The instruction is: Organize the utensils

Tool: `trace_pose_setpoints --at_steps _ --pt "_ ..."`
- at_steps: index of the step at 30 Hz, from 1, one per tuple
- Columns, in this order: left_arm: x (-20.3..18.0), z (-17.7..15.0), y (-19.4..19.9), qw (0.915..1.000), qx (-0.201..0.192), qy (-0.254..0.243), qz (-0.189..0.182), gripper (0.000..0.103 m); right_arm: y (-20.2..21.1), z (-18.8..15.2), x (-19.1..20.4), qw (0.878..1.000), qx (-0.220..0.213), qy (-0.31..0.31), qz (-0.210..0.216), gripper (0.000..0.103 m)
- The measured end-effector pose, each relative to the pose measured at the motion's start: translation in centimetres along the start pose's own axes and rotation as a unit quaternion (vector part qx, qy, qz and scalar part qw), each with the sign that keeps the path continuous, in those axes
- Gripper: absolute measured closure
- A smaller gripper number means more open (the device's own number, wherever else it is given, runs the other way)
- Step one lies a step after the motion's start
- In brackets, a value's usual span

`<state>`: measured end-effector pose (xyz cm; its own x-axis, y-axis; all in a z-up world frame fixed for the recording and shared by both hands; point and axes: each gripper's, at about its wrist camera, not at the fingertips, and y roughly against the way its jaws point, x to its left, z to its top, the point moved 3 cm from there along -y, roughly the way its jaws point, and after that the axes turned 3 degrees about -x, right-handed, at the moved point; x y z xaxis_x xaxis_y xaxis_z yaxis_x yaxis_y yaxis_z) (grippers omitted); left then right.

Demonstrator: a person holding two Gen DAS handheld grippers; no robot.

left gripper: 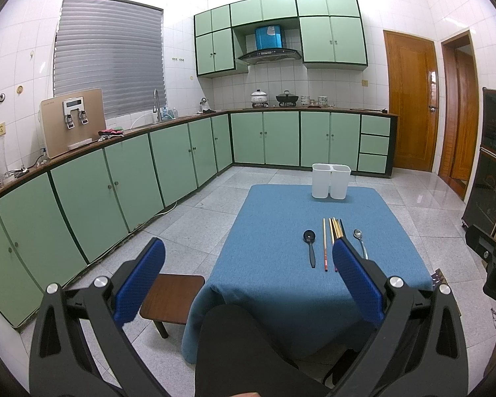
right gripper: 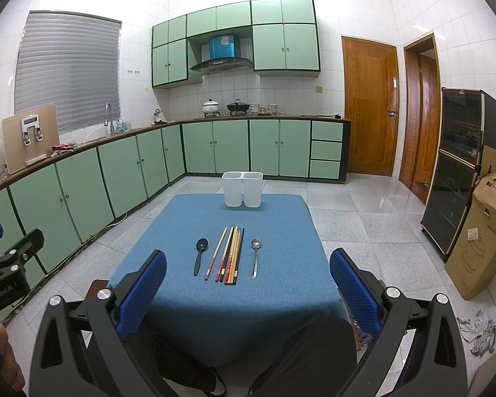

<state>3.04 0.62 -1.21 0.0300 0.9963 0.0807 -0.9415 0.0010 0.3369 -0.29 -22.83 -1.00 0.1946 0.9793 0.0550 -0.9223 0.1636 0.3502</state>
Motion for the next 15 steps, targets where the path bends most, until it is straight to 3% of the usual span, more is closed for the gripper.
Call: trace_pose_setpoints --at_steps 15 --pt "0.23 0.04 -0.08 1.0000 0.000 -0.001 0.000 0.005 0.01 -0.06 0.13 1.000 0.000 0.000 -0.001 0.006"
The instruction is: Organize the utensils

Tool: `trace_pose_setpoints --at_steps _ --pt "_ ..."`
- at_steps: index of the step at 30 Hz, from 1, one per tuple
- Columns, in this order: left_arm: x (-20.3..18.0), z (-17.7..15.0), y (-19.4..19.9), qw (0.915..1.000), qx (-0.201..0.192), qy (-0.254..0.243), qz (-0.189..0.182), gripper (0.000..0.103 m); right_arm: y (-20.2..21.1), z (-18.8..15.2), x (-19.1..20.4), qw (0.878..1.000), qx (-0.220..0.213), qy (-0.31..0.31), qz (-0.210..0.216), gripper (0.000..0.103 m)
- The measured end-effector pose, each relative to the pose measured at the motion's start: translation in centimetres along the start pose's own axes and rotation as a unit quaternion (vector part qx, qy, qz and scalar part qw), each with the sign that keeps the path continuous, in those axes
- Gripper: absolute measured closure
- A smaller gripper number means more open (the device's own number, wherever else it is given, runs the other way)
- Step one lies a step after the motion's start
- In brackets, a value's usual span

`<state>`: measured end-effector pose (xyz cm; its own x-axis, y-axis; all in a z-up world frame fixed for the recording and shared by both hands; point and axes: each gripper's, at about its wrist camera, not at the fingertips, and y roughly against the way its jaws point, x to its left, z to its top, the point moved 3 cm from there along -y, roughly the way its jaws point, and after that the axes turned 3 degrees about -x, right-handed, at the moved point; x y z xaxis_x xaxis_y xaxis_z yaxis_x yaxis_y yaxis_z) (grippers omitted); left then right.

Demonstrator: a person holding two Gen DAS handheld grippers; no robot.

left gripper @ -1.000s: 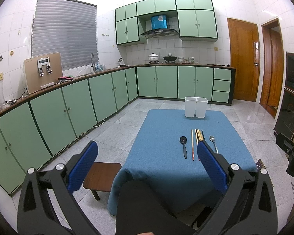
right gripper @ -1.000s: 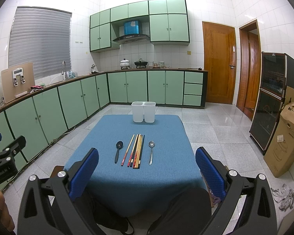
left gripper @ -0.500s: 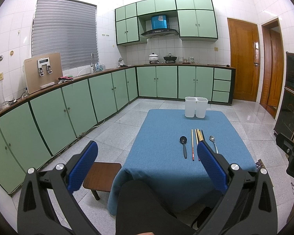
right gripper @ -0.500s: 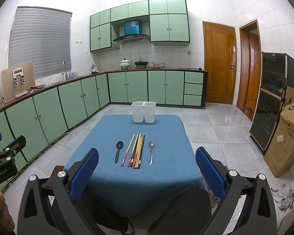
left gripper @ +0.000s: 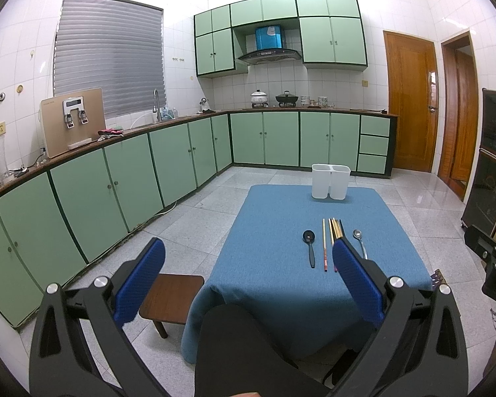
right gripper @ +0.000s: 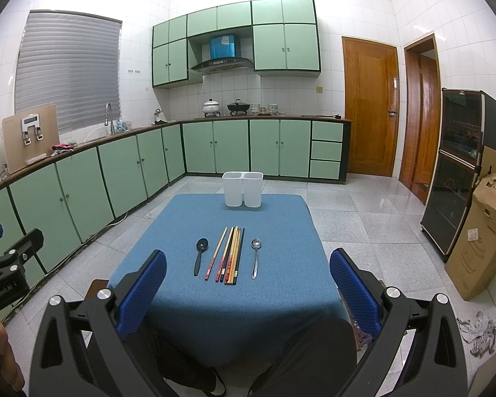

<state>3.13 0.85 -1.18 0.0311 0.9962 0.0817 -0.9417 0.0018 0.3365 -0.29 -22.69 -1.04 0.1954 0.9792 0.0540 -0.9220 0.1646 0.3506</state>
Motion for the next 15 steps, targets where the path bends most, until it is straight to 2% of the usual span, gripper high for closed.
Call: trace_pose_setpoints --at_steps 11,15 --pt "-0.4 -0.4 -0.1 1.0000 0.002 0.000 -0.002 0.005 -0.1 0.0 0.0 1.000 0.003 0.002 -0.002 0.006" --pt "-0.8 -1.1 -2.5 0.9998 0.011 -0.001 -0.019 0.005 -2.4 -0.6 -0.2 1.000 0.014 0.012 -0.009 0.006"
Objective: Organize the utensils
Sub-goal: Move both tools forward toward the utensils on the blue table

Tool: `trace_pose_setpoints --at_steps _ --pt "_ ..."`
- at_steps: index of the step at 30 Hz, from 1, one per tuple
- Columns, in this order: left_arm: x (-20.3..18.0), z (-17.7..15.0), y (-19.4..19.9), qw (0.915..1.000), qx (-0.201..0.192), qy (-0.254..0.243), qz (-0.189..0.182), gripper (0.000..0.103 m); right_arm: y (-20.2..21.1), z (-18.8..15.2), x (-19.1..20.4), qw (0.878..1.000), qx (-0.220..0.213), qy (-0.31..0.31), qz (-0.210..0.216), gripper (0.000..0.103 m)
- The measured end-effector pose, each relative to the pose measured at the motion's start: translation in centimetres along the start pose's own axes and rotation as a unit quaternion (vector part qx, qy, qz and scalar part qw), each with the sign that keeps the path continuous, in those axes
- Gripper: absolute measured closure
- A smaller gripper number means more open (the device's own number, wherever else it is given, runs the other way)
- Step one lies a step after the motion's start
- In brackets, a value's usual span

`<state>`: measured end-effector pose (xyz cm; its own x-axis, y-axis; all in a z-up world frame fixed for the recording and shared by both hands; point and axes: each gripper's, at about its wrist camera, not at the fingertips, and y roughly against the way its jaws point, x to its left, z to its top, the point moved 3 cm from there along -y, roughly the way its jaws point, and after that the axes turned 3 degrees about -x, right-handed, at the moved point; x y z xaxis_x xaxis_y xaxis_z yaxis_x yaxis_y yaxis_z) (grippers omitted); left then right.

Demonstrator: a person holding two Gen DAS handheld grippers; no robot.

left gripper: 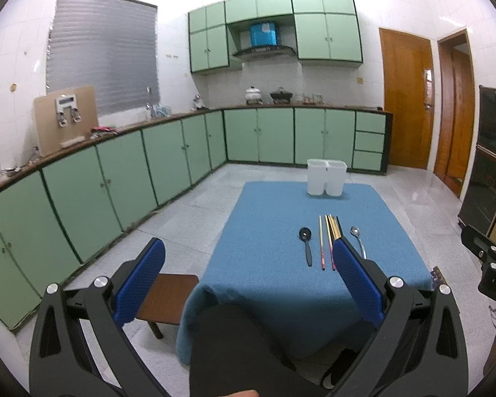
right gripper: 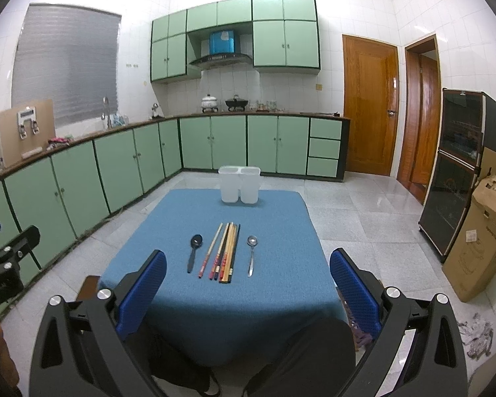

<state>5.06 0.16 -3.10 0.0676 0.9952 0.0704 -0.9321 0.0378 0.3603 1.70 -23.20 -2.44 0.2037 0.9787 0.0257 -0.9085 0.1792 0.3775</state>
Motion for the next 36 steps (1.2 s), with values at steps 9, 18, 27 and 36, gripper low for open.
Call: trace_pose_setpoints --at_steps 9,18,27,36 --pt "-1.9 -4.6 -12.6 0.9939 0.094 -0.019 -0.054 0.005 -10.1 -3.2 -0.7 0.998 0.061 0.017 0.003 0.006" --pt "-5.4 -9.3 -24.6 0.9800 0.170 -0.015 -0.103 0.005 -21.4 -8.4 -2.1 0.992 0.128 0.015 -0.005 0.006" --pt "-8.5 -12.6 -32.2 0.9686 0.222 -0.037 -0.106 0.005 -27.7 -10.6 -2.5 0.987 0.162 0.014 0.007 0.021" --pt "-9.5 -13.7 -34.3 0.9668 0.230 -0.043 -0.103 0.005 -31.0 -11.7 -2.1 0.983 0.180 0.013 0.031 0.041"
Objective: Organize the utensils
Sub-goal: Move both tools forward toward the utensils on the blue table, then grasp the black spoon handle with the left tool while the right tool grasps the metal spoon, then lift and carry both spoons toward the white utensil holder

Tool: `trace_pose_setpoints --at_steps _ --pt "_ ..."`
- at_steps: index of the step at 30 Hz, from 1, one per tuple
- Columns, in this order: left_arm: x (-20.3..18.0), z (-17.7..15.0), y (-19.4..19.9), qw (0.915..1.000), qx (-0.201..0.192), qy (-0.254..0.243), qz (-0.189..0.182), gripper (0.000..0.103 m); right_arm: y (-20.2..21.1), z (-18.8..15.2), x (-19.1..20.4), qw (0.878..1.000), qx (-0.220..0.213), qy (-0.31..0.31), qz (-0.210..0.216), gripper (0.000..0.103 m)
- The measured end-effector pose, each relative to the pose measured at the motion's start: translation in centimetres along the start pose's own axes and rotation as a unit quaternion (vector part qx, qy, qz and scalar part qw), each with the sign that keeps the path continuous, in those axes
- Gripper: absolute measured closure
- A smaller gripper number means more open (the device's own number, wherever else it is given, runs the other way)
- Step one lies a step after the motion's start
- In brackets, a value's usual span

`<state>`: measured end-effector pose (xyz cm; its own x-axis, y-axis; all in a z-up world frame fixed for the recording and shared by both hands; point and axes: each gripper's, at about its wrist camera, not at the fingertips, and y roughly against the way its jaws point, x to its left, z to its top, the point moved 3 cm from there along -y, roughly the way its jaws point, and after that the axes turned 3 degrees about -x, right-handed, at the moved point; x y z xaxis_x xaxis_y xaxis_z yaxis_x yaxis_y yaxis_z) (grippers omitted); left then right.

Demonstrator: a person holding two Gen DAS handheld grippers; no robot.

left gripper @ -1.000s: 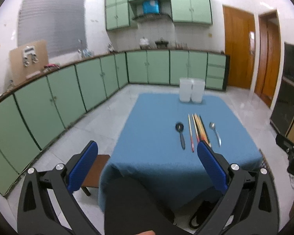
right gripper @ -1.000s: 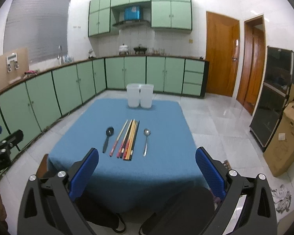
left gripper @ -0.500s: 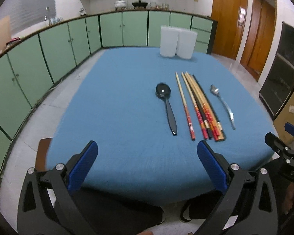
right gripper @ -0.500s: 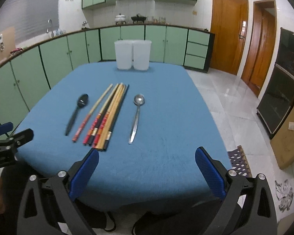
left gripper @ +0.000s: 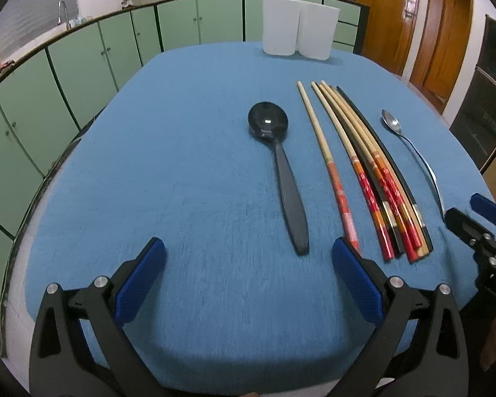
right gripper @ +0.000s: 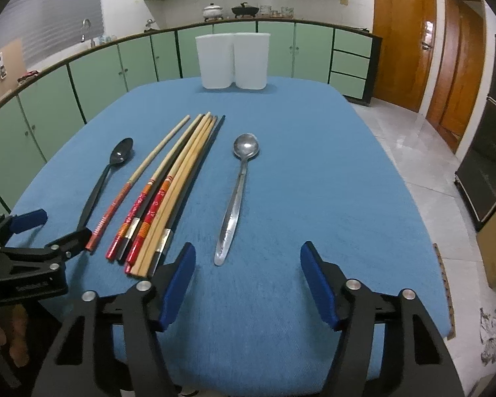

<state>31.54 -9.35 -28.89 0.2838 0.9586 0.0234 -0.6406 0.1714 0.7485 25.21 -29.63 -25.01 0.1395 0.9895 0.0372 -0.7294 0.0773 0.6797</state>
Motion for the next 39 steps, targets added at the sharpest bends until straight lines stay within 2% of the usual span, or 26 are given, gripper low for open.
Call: trace_pose_setpoints --at_steps 4,5,6,7,8,10,12,14,17,29,33,39 --pt "-0.4 0.3 -0.3 0.9999 -0.017 -0.004 -0.001 0.009 -0.8 -0.2 0.2 1.000 -0.004 0.006 0.009 0.047" --pt "-0.5 0.4 -0.3 0.9997 -0.023 -0.005 -0.004 0.017 -0.8 -0.2 0.2 1.000 -0.008 0.008 0.009 0.048" --pt "-0.7 0.4 -0.1 0.9995 -0.030 -0.007 -0.008 0.030 -0.8 -0.2 0.2 1.000 -0.011 0.010 0.009 0.050" --pt "-0.9 0.5 0.0 0.9993 -0.034 -0.009 -0.010 0.038 -0.8 -0.1 0.2 1.000 -0.014 0.014 0.010 0.052" --pt "-1.2 0.6 0.2 0.9991 -0.037 -0.011 -0.017 0.051 -0.9 0.0 0.2 1.000 -0.017 0.015 0.013 0.056" --pt "-1.6 0.7 0.2 0.9987 -0.039 -0.010 -0.030 0.063 -1.0 0.2 0.1 1.000 -0.019 0.013 0.018 0.063" --pt "-1.8 1.0 0.1 0.9983 -0.040 -0.007 -0.041 0.080 -1.1 0.3 -0.1 0.999 -0.021 0.012 0.023 0.072" --pt "-1.7 1.3 0.0 0.9978 -0.038 0.000 -0.054 0.090 -1.3 0.5 -0.1 0.999 -0.021 0.011 0.026 0.080" --pt "-1.4 1.5 -0.2 0.9972 -0.034 0.012 -0.065 0.091 -1.3 0.9 -0.2 0.999 -0.018 0.007 0.033 0.091" --pt "-0.7 4.4 3.9 0.9938 -0.071 0.027 -0.082 0.091 2.3 4.6 -0.4 0.997 -0.056 -0.010 0.054 0.093" --pt "-0.5 5.7 4.9 0.9931 -0.082 0.024 -0.081 0.091 3.0 6.2 -0.5 0.996 -0.061 -0.010 0.060 0.094" --pt "0.6 8.2 5.6 0.9906 -0.077 0.039 -0.106 0.091 3.3 8.4 -0.5 0.997 -0.049 0.003 0.062 0.094"
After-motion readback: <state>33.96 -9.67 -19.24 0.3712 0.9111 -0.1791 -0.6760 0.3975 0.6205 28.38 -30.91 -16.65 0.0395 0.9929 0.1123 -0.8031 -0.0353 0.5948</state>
